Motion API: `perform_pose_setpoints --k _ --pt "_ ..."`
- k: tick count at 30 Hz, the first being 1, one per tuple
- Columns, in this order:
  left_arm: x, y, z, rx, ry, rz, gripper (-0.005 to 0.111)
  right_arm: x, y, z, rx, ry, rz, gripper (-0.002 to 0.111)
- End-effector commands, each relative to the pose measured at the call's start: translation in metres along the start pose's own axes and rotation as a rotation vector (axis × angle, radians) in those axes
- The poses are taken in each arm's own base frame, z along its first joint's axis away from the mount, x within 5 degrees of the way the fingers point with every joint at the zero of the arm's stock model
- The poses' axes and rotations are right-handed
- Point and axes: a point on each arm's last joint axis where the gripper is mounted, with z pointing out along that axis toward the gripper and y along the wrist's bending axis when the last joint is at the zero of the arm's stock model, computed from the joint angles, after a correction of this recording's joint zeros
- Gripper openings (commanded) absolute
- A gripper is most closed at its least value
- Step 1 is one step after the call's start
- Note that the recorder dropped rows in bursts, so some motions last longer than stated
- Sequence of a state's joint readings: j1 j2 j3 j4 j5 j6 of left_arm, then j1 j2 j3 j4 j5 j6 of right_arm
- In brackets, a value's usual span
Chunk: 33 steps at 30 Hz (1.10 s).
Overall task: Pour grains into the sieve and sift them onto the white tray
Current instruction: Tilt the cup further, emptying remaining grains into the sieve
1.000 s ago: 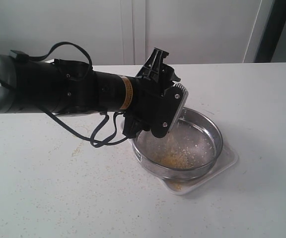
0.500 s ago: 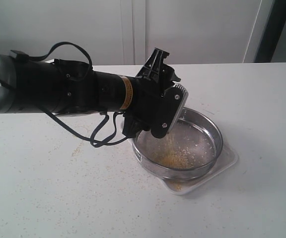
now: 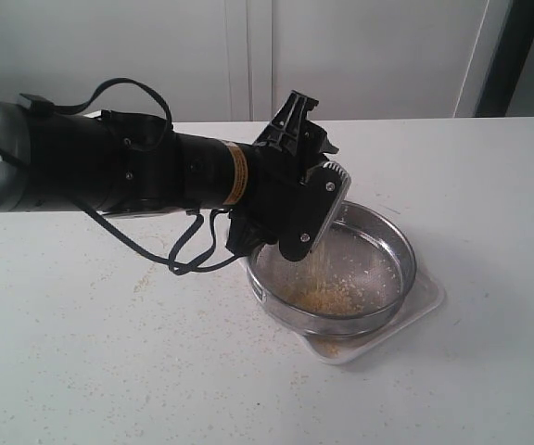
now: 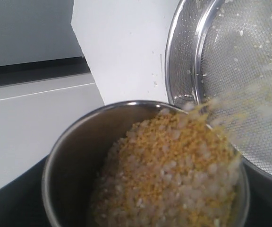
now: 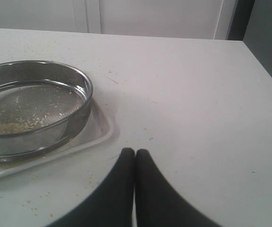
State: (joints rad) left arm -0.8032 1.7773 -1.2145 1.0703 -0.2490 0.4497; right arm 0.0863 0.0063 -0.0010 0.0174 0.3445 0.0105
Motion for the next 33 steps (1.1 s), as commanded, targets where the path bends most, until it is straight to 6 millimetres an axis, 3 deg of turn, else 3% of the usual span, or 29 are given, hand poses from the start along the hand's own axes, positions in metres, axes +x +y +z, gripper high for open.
perform_pose_setpoints --k 1,17,33 --pt "-0.004 0.006 -0.002 -0.022 -0.015 0.033 0.000 0.000 0.000 0.000 0.007 -0.008 0.004 0.000" --pt "-0.004 -0.004 0.007 0.010 -0.014 0.082 0.000 0.000 0.000 0.000 0.007 -0.008 0.004 0.000" --pt "-0.002 0.009 0.008 -0.021 0.002 0.148 0.000 0.000 0.000 0.000 0.007 -0.008 0.004 0.000"
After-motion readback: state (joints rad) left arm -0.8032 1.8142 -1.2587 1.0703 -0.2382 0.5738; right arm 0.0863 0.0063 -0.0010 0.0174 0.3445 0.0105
